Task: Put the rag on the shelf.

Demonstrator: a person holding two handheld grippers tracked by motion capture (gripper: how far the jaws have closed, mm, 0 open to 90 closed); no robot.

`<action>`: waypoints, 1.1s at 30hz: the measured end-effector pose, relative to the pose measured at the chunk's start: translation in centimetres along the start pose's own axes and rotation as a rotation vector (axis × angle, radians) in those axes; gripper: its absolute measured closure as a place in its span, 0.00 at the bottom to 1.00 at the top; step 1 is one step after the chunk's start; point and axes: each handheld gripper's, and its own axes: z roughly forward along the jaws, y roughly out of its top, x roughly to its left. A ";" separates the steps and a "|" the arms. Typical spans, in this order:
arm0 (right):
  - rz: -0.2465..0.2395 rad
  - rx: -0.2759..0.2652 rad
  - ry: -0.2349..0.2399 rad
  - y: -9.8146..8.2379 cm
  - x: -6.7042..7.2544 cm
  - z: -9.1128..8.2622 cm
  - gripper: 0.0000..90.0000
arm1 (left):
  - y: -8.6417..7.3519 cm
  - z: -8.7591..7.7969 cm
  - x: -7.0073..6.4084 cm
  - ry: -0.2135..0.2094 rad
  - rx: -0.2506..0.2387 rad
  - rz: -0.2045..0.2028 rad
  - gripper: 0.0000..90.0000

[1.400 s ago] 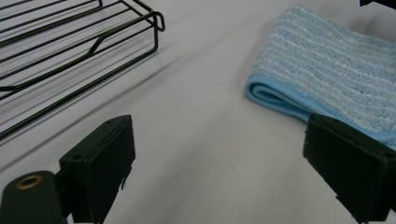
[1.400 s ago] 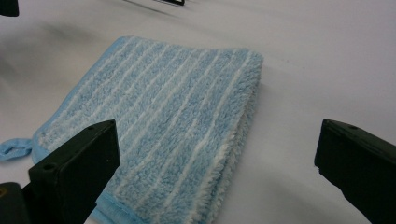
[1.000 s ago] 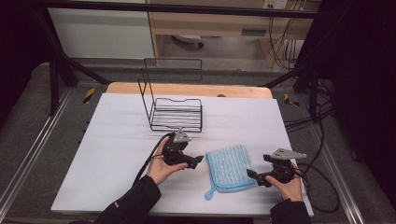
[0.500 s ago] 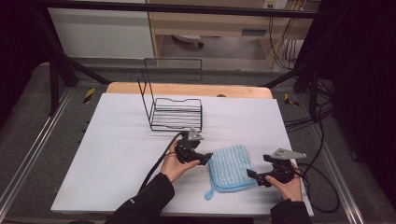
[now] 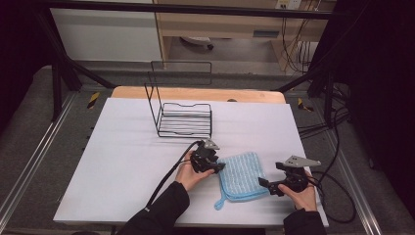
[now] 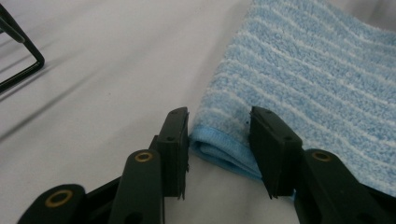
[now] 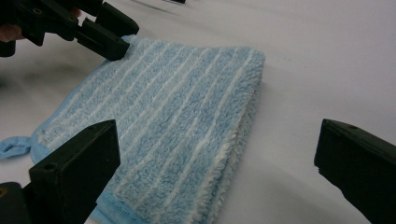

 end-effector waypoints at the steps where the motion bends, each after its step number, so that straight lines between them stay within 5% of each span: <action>1: 0.000 0.000 0.000 0.0 0.0 0.0 0.01 | 0.0 0.1 0.0 0.000 0.001 0.003 0.65; 10: 0.003 0.001 0.001 0.0 0.0 0.0 0.01 | 0.1 0.4 -0.1 -0.005 0.024 0.008 0.72; 16: 0.002 0.000 0.000 0.0 0.0 0.0 0.01 | 0.1 0.1 -0.3 0.001 0.025 0.007 0.88; 33: -0.002 0.001 -0.001 0.0 0.1 0.1 0.01 | -1.0 -3.1 -0.5 0.040 0.015 0.008 0.90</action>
